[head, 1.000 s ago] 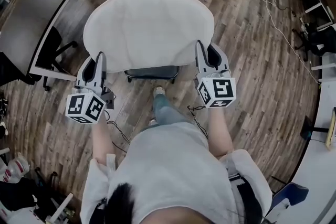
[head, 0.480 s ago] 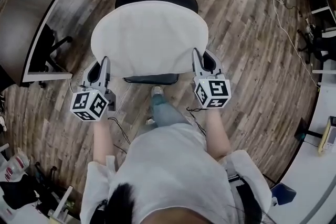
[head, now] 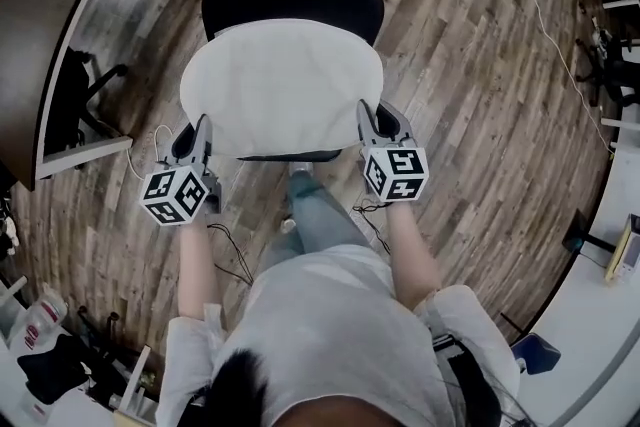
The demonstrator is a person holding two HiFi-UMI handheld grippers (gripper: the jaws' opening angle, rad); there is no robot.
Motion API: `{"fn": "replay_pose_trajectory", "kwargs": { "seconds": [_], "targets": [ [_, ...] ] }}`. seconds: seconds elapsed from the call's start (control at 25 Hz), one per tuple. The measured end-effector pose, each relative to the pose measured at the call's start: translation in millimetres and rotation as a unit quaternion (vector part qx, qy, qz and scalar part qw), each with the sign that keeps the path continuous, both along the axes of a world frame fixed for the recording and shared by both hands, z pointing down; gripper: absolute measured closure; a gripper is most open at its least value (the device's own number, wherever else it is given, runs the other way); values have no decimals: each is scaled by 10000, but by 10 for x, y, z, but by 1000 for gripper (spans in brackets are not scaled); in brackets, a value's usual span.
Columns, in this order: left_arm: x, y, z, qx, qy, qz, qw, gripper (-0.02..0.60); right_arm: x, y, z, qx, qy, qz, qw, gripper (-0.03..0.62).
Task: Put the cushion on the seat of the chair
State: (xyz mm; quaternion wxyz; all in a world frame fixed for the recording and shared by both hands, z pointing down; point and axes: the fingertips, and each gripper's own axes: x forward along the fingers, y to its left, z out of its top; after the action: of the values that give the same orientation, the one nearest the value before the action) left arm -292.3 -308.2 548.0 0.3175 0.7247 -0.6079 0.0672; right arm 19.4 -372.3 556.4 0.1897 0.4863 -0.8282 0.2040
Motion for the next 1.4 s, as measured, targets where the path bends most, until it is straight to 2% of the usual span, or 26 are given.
{"fn": "replay_pose_trajectory", "kwargs": {
  "seconds": [0.52,0.96,1.4],
  "targets": [
    [55,-137,1135,-1002,-18,149,9949,528,124,-41,1199,-1063,85,257,9940,528],
    [-31,-243,2088,-1765,-159,121,9841,528,43,-124,2150,-1739,290,187,9842,526],
    [-4,-316,2902,-2281,-313,405,9723,528,93,-118,2988,-2257,459,201,9729,521]
  ]
}}
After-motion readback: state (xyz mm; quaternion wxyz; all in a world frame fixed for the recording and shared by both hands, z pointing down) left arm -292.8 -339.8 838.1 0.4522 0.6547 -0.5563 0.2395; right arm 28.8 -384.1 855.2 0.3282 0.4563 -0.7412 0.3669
